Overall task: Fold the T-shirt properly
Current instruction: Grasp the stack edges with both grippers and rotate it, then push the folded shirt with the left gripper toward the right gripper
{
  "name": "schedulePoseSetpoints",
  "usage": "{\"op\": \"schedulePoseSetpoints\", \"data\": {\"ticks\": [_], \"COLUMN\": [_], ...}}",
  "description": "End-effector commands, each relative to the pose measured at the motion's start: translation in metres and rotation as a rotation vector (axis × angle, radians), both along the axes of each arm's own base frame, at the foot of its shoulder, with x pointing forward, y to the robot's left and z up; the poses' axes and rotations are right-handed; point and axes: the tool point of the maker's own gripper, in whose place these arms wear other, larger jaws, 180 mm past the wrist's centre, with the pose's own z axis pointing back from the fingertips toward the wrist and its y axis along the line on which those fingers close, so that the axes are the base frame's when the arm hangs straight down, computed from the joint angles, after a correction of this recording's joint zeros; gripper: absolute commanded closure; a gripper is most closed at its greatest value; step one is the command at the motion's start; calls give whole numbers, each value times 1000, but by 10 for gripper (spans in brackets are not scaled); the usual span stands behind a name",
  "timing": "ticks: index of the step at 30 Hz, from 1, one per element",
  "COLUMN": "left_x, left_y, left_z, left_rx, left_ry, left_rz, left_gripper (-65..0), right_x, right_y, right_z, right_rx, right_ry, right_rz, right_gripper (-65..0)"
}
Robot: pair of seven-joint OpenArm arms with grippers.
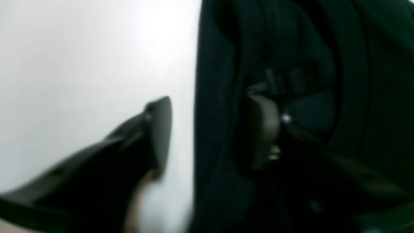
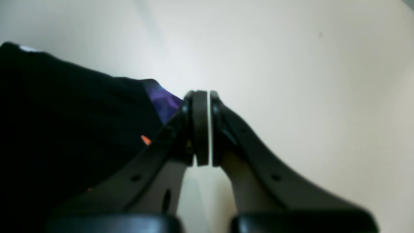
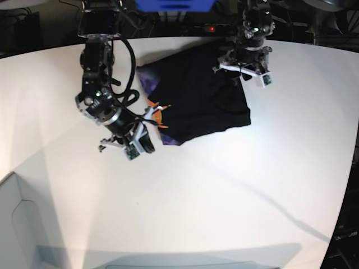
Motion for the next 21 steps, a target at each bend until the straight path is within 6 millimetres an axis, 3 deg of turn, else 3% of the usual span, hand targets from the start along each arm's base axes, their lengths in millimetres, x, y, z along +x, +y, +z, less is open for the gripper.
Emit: {"op": "schedulePoseSetpoints", "data": {"ticks": [1, 8, 11, 15, 21], "left_x": [-11, 11, 31, 62, 121], "left_y": [-4, -3, 0, -18, -69], "left_z": [-11, -17, -15, -20, -15], "left_rx": [-22, -19, 11, 75, 248], "left_ry": [65, 48, 20, 7, -61], "left_rz": [-8, -16, -66, -280, -701], "left_gripper": [-246, -110, 0, 0, 0], "right_x": [8, 16, 18, 19, 14], "right_y": [0, -35, -59, -89, -149], "right_z": [17, 17, 16, 15, 16], "right_rx": [29, 20, 17, 16, 8], "right_ry": [-56, -58, -57, -58, -60], "right_rz": [-4, -102, -167, -251, -421], "right_gripper": [0, 0, 0, 0, 0]}}
